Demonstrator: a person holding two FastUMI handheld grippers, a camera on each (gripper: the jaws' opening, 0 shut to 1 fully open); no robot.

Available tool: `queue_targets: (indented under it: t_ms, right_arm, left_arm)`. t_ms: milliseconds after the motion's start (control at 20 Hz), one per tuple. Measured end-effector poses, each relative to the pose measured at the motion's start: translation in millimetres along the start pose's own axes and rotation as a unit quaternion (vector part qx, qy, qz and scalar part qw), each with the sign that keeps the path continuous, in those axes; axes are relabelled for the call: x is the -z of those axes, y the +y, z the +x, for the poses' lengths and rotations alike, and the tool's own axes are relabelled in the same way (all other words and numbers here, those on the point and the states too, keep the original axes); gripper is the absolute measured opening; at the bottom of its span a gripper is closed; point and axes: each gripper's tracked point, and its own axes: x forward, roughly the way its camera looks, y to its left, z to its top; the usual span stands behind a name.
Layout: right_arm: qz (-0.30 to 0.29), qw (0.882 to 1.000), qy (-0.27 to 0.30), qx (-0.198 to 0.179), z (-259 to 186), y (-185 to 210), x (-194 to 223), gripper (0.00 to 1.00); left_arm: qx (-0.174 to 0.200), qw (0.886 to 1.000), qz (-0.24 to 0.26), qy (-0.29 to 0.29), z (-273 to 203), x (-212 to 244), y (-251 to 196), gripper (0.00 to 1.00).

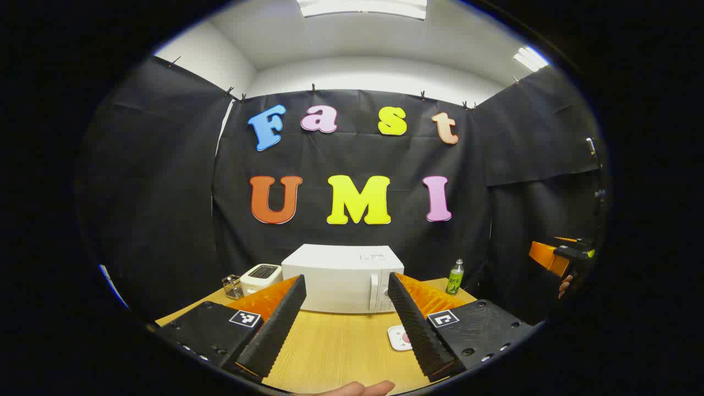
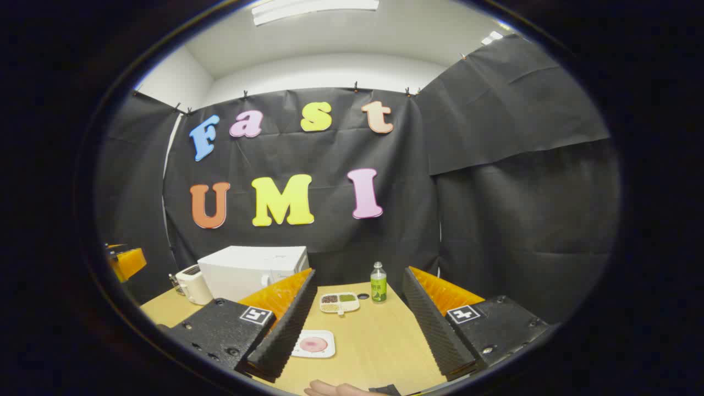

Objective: Open the microwave oven with the left hand, put the food in, and close the microwave oven.

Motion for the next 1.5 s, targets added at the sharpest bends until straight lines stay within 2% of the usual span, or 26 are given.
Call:
queue_targets:
  t_ms: [50,100,150,250,300,350,400,450,550,600,650,850,900,950,1000,1050,1100,1300,1350,1400,1500]
  right_arm:
    - [-0.001,1.0,-0.002,-0.001,-1,0,-2,1.0]
    - [-0.001,1.0,-0.004,-0.001,-1,1,-3,1.0]
    - [-0.001,1.0,-0.005,-0.002,-2,1,-4,0.91]
    - [-0.003,1.0,-0.007,-0.006,-3,3,-5,0.91]
    - [-0.003,1.0,-0.009,-0.008,-4,4,-6,1.0]
    - [-0.004,1.0,-0.012,-0.009,-6,4,-8,1.0]
    - [-0.004,1.0,-0.015,-0.01,-8,4,-8,0.91]
    - [-0.004,1.0,-0.018,-0.012,-9,5,-9,1.0]
    - [-0.004,1.0,-0.023,-0.017,-12,7,-12,1.0]
    - [-0.004,1.0,-0.025,-0.018,-12,8,-13,0.91]
    - [-0.005,0.999,-0.026,-0.019,-12,8,-14,1.0]
    - [-0.006,0.999,-0.032,-0.027,-4,8,-17,1.0]
    - [-0.007,0.999,-0.034,-0.027,-3,7,-18,1.0]
    - [-0.008,0.999,-0.038,-0.026,1,5,-20,0.91]
    - [-0.008,0.999,-0.041,-0.024,2,2,-22,1.0]
    - [-0.008,0.999,-0.044,-0.021,6,-3,-24,0.91]
    - [-0.007,0.999,-0.047,-0.02,7,-7,-26,1.0]
    - [-0.006,0.999,-0.051,-0.016,13,-20,-31,1.0]
    - [-0.008,0.998,-0.054,-0.014,14,-25,-33,0.91]
    - [-0.01,0.998,-0.058,-0.011,14,-29,-35,1.0]
    - [-0.014,0.998,-0.063,-0.008,14,-35,-36,1.0]
  left_arm:
    - [0.001,1.0,-0.001,0.0,-1,0,0,0.94]
    - [0.001,1.0,-0.002,-0.001,0,-1,-1,0.94]
    - [0.001,1.0,-0.002,-0.001,0,-2,0,0.94]
    - [-0.001,1.0,-0.002,-0.004,-1,-2,1,0.94]
    - [-0.001,1.0,-0.002,-0.005,-1,-3,0,0.94]
    - [0.0,1.0,-0.002,-0.007,-2,-4,-1,0.94]
    - [-0.001,1.0,-0.002,-0.008,-2,-4,1,0.94]
    - [-0.001,1.0,-0.003,-0.01,-3,-5,1,0.94]
    - [0.001,1.0,-0.003,-0.012,-2,-5,-1,0.94]
    - [0.002,1.0,-0.003,-0.013,-1,-6,-1,0.94]
    - [0.001,1.0,-0.001,-0.016,1,-8,-1,0.95]
    - [-0.005,1.0,0.003,-0.024,21,-9,-4,0.95]
    - [-0.002,1.0,-0.001,-0.024,29,-8,-8,0.95]
    - [0.003,1.0,-0.007,-0.024,39,-7,-13,0.95]
    - [0.01,1.0,-0.014,-0.023,52,-6,-18,0.94]
    - [0.019,0.999,-0.022,-0.023,65,-5,-24,0.95]
    - [0.028,0.999,-0.034,-0.017,82,-2,-31,0.95]
    - [0.041,0.997,-0.06,0.007,150,19,-51,0.95]
    - [0.047,0.997,-0.063,0.014,169,28,-59,0.95]
    - [0.051,0.996,-0.064,0.019,187,37,-65,0.95]
    - [0.046,0.997,-0.061,0.03,222,59,-71,0.95]
